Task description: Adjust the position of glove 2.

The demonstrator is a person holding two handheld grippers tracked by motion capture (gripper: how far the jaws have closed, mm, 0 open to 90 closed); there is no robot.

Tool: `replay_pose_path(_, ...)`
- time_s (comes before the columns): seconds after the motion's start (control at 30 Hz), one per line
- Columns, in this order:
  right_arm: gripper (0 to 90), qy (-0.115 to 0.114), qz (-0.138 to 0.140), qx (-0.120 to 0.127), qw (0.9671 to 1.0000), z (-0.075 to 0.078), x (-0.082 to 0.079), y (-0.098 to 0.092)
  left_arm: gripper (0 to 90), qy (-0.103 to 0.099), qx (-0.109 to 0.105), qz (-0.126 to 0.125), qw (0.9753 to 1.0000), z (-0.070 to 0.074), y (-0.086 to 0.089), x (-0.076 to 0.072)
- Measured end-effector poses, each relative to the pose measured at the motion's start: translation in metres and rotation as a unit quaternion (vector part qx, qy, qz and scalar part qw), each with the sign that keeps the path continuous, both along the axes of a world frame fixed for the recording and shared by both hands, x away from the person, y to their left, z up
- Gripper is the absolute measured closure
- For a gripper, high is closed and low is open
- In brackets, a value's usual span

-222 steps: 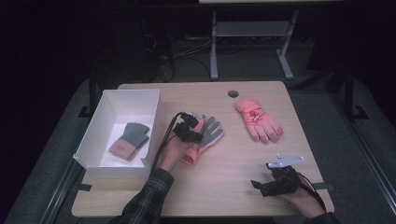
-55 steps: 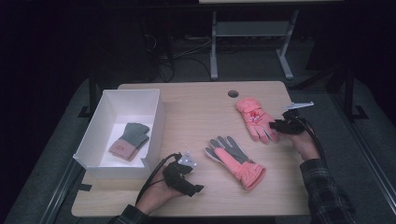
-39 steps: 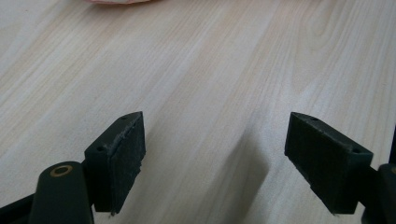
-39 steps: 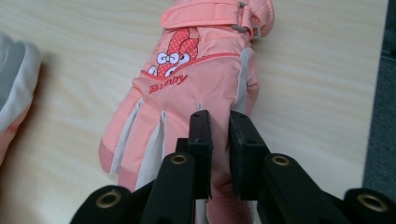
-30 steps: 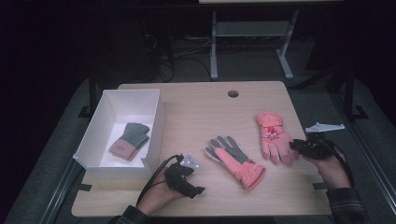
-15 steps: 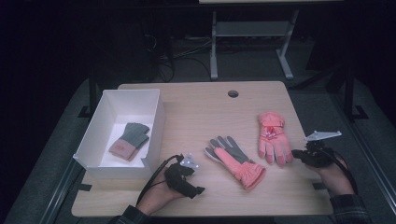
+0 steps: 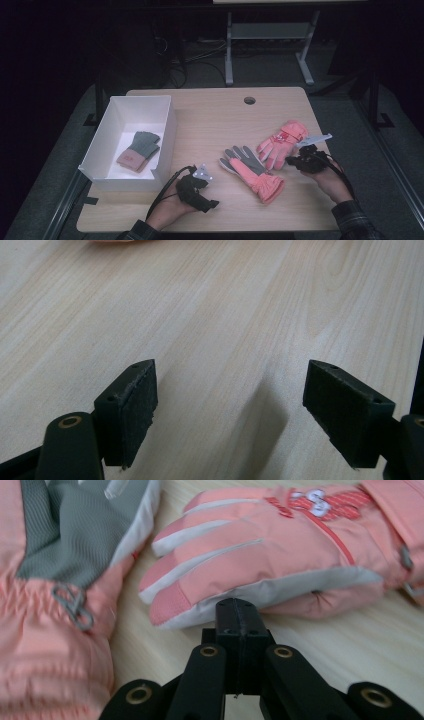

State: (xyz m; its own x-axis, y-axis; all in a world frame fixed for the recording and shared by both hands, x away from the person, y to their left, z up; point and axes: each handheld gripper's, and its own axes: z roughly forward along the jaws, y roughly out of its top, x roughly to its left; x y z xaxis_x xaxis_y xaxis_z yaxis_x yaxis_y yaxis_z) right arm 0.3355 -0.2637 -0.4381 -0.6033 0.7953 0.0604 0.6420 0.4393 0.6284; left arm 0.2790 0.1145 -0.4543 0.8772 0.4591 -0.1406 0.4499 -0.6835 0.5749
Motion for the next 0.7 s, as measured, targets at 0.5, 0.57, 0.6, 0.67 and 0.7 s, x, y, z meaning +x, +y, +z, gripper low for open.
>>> replay_pose_path(0.5,90.0,-0.008,0.017,0.008,0.9998,-0.003,0.054,0.058,21.5,-0.001,-0.001,-0.002,1.0000,0.000,0.000,0.000)
replay_pose_path(0.57,90.0,-0.009,0.014,0.013,0.9998,-0.003,0.061,0.064,21.5,-0.001,-0.003,0.001,1.0000,0.000,0.000,0.000)
replay_pose_path(0.6,90.0,-0.008,0.016,0.013,0.9997,-0.004,0.064,0.065,21.5,0.000,-0.002,0.000,1.0000,0.000,0.000,-0.001)
replay_pose_path(0.67,90.0,-0.014,0.017,0.008,0.9997,-0.002,0.067,0.065,21.5,0.000,-0.001,-0.003,1.0000,0.000,0.000,-0.001)
replay_pose_path(0.7,90.0,-0.019,0.016,0.011,0.9996,0.002,0.067,0.063,21.5,0.001,-0.001,-0.002,1.0000,0.000,0.000,-0.001)
